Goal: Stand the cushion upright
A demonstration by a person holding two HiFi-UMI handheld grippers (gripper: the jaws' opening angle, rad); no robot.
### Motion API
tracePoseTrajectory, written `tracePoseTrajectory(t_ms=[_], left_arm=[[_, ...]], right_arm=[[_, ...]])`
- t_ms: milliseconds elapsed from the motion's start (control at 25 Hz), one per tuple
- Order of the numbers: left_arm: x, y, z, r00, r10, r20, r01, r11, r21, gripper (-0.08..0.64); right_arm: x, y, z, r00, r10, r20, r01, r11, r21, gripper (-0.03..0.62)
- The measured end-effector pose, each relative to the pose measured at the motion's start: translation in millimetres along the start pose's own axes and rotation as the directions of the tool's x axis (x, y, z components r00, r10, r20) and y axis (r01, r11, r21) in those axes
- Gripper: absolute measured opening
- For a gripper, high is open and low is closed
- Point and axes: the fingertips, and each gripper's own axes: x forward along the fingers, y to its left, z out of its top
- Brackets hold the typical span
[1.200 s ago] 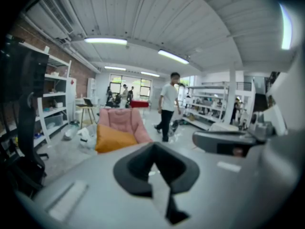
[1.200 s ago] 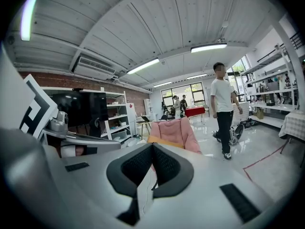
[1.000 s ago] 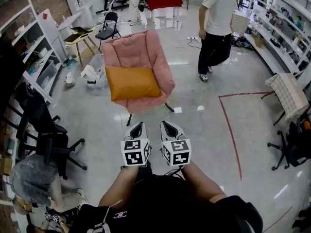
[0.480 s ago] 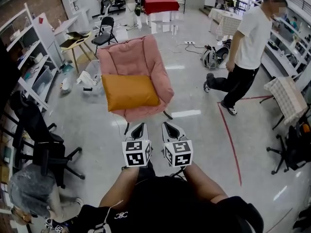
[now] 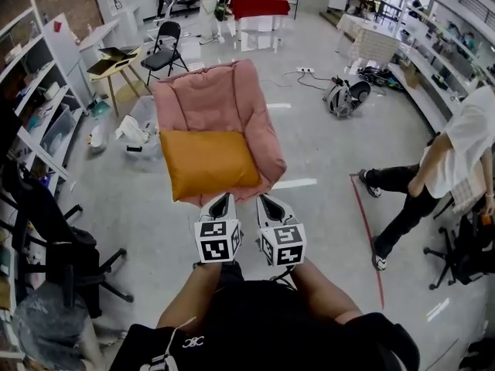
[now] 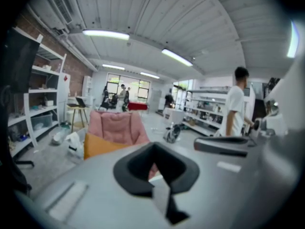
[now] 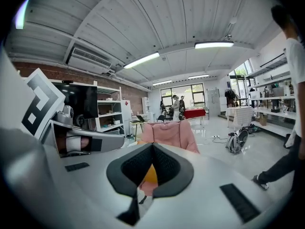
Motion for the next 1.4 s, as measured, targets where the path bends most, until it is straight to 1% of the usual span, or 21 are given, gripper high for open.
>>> tracePoseTrajectory(t_ms=[240, 400, 680, 800, 880, 1080, 1240, 1400], left_arm=[[66.6, 58.7, 57.5, 1.000, -0.023, 0.015, 0.023, 1.000, 0.007, -0.003], [101.3, 90.2, 75.4, 0.999, -0.034, 0.002, 0.034, 0.999, 0.012, -0.003], [140.2, 147.6, 82.0, 0.999, -0.029, -0.030, 0.028, 0.999, -0.026, -0.003], [152.9, 170.6, 86.7, 0.999, -0.026, -0.031, 0.025, 0.999, -0.040, -0.002], [159.9, 186.8, 87.0, 0.999, -0.015, -0.033, 0.013, 0.998, -0.063, -0.003], [171.2, 212.7, 70.8, 0.997, 0.006, -0.072, -0.015, 0.991, -0.132, -0.003], [173.8, 227.3, 62.2, 0.995, 0.028, -0.092, -0.041, 0.989, -0.143, -0.003], [180.1, 246.7, 50.3, 0.989, 0.076, -0.128, -0.096, 0.982, -0.161, -0.003]], right_arm=[[86.7, -9.0, 43.8, 1.000, -0.018, 0.009, 0.017, 1.000, 0.011, -0.002], [135.9, -12.6, 59.0, 1.000, -0.028, 0.006, 0.028, 0.999, 0.020, -0.002], [203.6, -10.6, 68.3, 0.998, -0.057, -0.031, 0.058, 0.998, 0.012, -0.002], [229.9, -4.9, 70.3, 0.997, -0.053, -0.048, 0.054, 0.999, 0.000, -0.002], [244.3, 1.0, 70.6, 0.997, -0.046, -0.063, 0.045, 0.999, -0.019, -0.002], [261.0, 7.0, 65.5, 0.994, -0.037, -0.098, 0.034, 0.999, -0.041, -0.002], [276.9, 9.7, 60.6, 0.992, -0.023, -0.120, 0.019, 0.999, -0.033, -0.002], [292.5, 14.2, 57.9, 0.991, 0.021, -0.136, -0.027, 0.999, -0.041, -0.002]])
